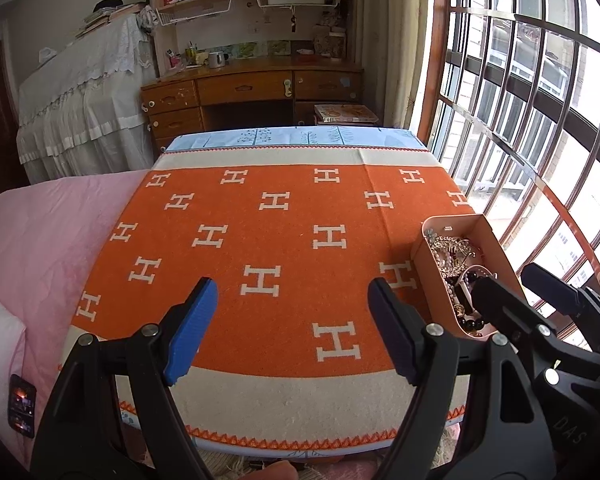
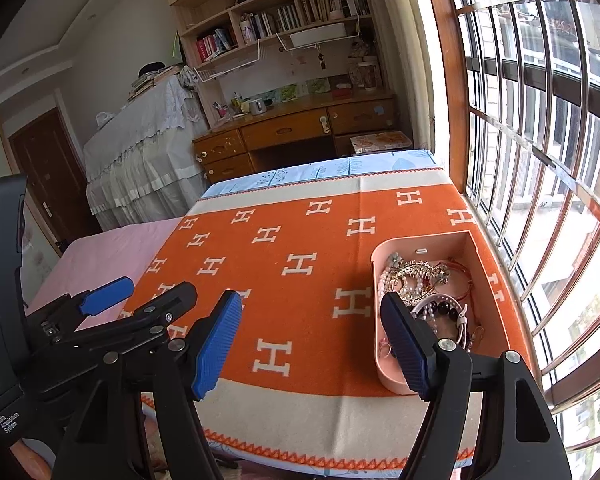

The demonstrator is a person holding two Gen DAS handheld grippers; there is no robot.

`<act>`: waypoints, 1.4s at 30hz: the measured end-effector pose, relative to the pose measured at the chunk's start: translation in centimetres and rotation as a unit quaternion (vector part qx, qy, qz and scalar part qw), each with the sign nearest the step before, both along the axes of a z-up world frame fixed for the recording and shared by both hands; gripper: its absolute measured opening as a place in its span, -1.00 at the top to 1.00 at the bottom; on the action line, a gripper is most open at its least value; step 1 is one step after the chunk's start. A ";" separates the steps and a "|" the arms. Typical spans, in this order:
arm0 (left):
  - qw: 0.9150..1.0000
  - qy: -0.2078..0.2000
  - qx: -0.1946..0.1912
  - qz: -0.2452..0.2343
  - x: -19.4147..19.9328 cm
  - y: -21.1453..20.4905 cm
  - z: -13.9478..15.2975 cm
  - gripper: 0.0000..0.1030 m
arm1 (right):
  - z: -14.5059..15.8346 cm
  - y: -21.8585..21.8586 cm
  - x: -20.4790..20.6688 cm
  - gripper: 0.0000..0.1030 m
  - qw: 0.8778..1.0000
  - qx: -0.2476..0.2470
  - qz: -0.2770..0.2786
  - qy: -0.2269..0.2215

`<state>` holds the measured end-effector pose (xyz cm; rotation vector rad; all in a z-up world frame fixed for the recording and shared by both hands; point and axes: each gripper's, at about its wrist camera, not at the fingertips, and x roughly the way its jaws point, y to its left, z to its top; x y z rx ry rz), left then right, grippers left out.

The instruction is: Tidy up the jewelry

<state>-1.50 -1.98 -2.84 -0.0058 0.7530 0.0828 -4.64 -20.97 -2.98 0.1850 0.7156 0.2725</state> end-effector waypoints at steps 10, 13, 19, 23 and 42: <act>1.000 0.000 0.001 0.006 -0.1 0.8 -0.1 -0.46 | -0.2 0.6 0.5 -0.42 1.000 -0.001 0.007 0.004; 1.000 0.001 0.003 0.008 -0.1 0.9 -0.1 -0.46 | -0.3 0.7 0.5 -0.42 1.000 -0.001 0.008 0.004; 1.000 0.002 0.004 0.009 -0.1 1.0 -0.2 -0.46 | -0.5 0.9 0.7 -0.42 1.000 0.000 0.009 0.007; 1.000 0.002 0.006 0.011 -0.1 1.1 -0.3 -0.46 | -0.6 0.9 0.7 -0.42 1.000 0.000 0.009 0.009; 1.000 0.011 0.009 0.012 -0.1 1.5 -0.9 -0.46 | -1.6 1.0 1.0 -0.42 1.000 0.000 0.009 0.018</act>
